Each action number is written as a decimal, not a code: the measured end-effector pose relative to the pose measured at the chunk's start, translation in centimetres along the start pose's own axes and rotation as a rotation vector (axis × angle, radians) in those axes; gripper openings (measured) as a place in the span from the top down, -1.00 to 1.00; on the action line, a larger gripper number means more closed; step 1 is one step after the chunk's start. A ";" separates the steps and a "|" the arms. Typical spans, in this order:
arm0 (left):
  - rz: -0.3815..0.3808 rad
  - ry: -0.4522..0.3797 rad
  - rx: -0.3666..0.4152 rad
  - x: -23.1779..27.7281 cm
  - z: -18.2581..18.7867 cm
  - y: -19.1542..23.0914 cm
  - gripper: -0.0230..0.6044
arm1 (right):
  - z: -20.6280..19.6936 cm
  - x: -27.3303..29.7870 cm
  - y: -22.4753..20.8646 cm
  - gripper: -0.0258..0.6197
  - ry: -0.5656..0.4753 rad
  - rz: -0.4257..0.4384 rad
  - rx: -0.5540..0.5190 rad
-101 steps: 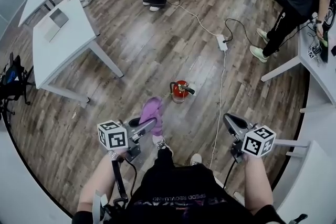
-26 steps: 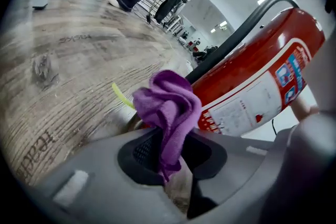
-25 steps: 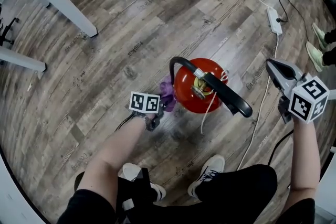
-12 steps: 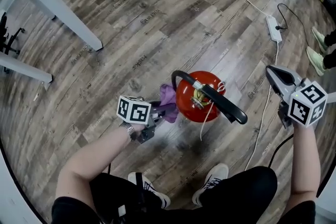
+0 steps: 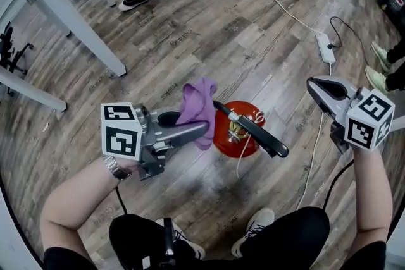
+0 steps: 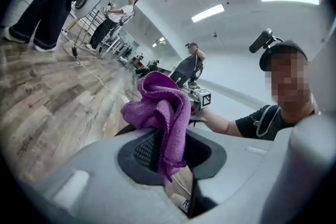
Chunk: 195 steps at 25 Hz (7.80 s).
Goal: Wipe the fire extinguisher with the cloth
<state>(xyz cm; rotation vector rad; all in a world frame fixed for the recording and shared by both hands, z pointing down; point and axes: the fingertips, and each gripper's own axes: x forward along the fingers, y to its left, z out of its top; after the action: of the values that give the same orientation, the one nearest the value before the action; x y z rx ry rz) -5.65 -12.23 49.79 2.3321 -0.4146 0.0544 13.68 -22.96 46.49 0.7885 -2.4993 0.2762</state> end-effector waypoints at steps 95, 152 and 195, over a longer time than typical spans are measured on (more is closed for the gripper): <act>0.222 -0.067 0.267 -3.5 -5.9 -1.7 0.93 | 0.1 5.0 11.3 0.73 0.130 0.966 -0.223; 0.126 -0.130 0.120 -0.7 -5.3 0.2 0.93 | -0.7 -2.5 10.3 0.73 -0.315 0.440 0.336; 0.194 -0.099 0.062 -1.8 -7.5 1.8 0.93 | -22.3 9.7 10.7 0.73 -0.130 0.454 0.861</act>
<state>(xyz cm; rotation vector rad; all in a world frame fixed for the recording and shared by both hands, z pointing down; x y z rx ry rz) -7.28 -7.70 56.08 2.3548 -0.6962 0.0460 9.53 -11.52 70.08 0.5115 -2.6234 1.5665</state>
